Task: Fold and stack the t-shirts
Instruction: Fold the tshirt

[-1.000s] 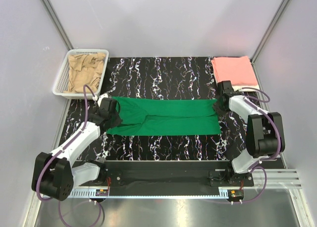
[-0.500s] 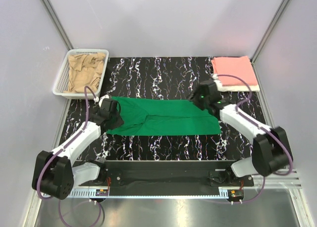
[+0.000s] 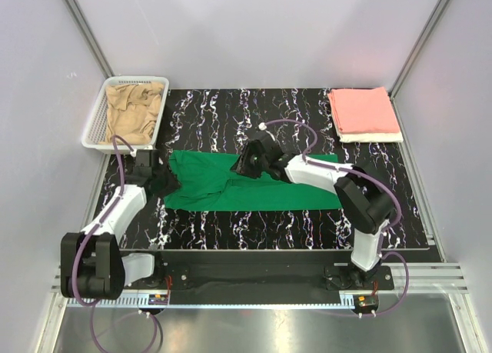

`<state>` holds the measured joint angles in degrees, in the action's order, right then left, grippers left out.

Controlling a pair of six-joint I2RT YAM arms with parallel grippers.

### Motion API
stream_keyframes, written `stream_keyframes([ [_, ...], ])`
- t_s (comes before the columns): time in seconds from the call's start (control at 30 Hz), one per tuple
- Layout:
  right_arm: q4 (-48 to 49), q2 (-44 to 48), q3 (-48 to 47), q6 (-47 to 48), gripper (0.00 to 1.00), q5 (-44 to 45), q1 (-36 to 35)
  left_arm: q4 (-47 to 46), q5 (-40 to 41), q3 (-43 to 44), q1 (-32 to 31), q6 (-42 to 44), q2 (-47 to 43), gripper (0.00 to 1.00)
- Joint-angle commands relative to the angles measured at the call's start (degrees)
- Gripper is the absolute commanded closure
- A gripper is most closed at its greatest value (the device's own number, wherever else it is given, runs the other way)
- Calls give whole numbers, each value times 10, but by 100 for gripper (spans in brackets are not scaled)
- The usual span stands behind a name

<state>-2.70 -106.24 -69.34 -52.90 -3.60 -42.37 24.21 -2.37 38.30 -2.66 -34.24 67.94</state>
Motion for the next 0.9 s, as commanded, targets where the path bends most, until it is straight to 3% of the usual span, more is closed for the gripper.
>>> stream_keyframes([
  [0.0,22,-24,-30,-49,60,-4,-20,-39,-52,1,1,22,17,60],
  [0.3,22,-66,-48,-99,58,31,-68,-61,-46,-5,4,15,45,51],
  [0.6,-18,-67,-50,-124,57,67,-90,-80,-59,-15,4,8,55,67],
  [0.87,-38,-80,-67,-128,55,71,-96,-80,-55,-17,3,9,43,94],
])
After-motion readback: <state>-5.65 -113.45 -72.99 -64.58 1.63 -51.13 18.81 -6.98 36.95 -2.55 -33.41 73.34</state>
